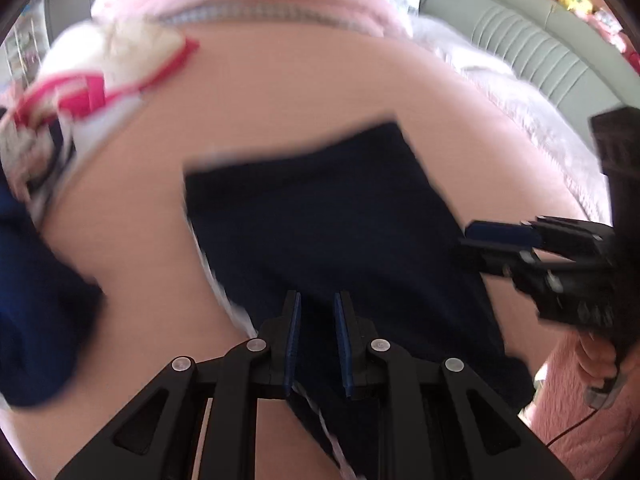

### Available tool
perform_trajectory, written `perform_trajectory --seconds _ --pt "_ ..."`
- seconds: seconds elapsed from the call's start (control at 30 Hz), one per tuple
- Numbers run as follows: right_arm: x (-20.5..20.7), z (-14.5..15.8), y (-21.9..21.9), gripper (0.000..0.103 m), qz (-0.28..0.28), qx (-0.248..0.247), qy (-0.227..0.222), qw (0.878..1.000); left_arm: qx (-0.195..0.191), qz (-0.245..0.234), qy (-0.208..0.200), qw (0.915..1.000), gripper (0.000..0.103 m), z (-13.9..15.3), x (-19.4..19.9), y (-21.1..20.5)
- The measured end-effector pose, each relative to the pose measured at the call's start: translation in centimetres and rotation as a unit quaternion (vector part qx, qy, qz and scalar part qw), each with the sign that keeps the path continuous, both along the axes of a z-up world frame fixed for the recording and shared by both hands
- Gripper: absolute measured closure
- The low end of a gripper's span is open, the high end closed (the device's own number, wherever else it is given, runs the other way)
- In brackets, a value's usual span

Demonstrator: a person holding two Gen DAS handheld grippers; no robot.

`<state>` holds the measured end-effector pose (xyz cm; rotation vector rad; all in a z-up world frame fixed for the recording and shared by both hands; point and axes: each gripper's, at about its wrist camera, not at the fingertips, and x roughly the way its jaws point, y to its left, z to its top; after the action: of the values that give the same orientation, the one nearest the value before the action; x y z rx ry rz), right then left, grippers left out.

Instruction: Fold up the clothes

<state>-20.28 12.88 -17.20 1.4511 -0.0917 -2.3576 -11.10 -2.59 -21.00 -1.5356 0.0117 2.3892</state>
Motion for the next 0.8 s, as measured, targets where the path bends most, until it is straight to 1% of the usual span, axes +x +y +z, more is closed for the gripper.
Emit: perform_trajectory --seconds 0.07,0.1,0.17,0.23,0.27,0.33,0.37,0.4,0.43,0.47,0.5,0.53,0.57,0.6,0.63,0.67,0.73,0.77,0.8 --pt "1.9 -1.5 -0.3 0.067 0.018 0.021 -0.020 0.999 -0.019 0.005 -0.005 0.9998 0.088 -0.1 1.1 -0.3" --pt "2.8 -2.1 -0.4 0.067 0.027 0.031 -0.029 0.999 -0.019 0.016 -0.007 0.9997 0.088 0.4 1.5 -0.7" --pt "3.6 -1.6 -0.3 0.067 0.028 0.026 -0.025 0.999 -0.020 0.042 -0.007 0.9989 0.088 1.4 2.6 -1.6" --pt "4.4 -1.1 -0.1 0.067 0.029 0.022 -0.020 0.999 0.001 0.060 0.006 0.9982 0.088 2.8 4.4 -2.0" --pt "4.8 -0.8 0.0 0.067 0.030 0.019 -0.018 0.999 0.019 0.054 0.013 0.9983 0.088 3.2 4.9 -1.9" --pt "5.6 -0.3 0.2 0.066 0.031 0.015 -0.014 0.999 0.049 0.021 0.026 0.9982 0.088 4.0 5.6 -0.5" --pt "6.0 0.0 0.3 0.066 0.031 0.013 -0.011 0.999 0.056 0.002 0.030 0.9980 0.086 3.9 5.9 0.2" --pt "6.4 0.2 0.3 0.065 0.032 0.010 -0.009 0.999 0.046 -0.013 0.021 0.9987 0.083 3.3 5.5 1.0" --pt "6.8 0.4 0.4 0.063 0.033 0.009 -0.008 0.999 0.014 -0.016 0.003 0.9998 0.073 2.5 4.9 1.5" --pt "7.1 -0.3 -0.3 0.063 0.051 0.036 -0.015 0.998 -0.021 -0.014 -0.016 0.9995 0.066 1.7 5.0 1.9" --pt "7.5 -1.3 -1.0 0.062 0.069 0.075 -0.029 0.994 -0.042 -0.010 -0.029 0.9987 0.066 1.3 5.3 1.8" --pt "8.0 -1.5 -0.9 0.059 0.083 0.090 -0.026 0.992 -0.043 -0.004 -0.029 0.9986 0.063 1.6 5.7 1.3" --pt "8.3 -1.2 -0.1 0.052 0.090 0.082 -0.032 0.992 -0.045 0.002 -0.030 0.9985 0.057 2.0 6.0 0.8" --pt "8.6 -0.9 0.7 0.052 0.098 0.074 -0.038 0.992 -0.047 0.009 -0.031 0.9984 0.055 2.3 6.4 0.3" --pt "8.4 -0.5 1.7 0.052 0.087 0.063 -0.050 0.993 -0.051 0.015 -0.029 0.9982 0.055 2.7 6.7 -0.1" --pt "8.2 -0.1 2.7 0.052 0.076 0.053 -0.061 0.994 -0.056 0.019 -0.018 0.9981 0.055 3.3 7.0 -0.3" --pt "8.1 1.2 3.5 0.052 0.042 0.053 -0.032 0.997 -0.028 0.018 0.006 0.9994 0.055 4.5 7.4 -0.1" --pt "8.2 1.8 3.6 0.052 0.031 0.049 -0.016 0.998 -0.010 0.012 0.009 0.9998 0.055 4.6 7.4 0.2" --pt "8.2 2.0 3.3 0.052 0.028 0.031 -0.007 0.999 0.003 0.006 0.009 0.9999 0.055 4.6 7.4 0.7"
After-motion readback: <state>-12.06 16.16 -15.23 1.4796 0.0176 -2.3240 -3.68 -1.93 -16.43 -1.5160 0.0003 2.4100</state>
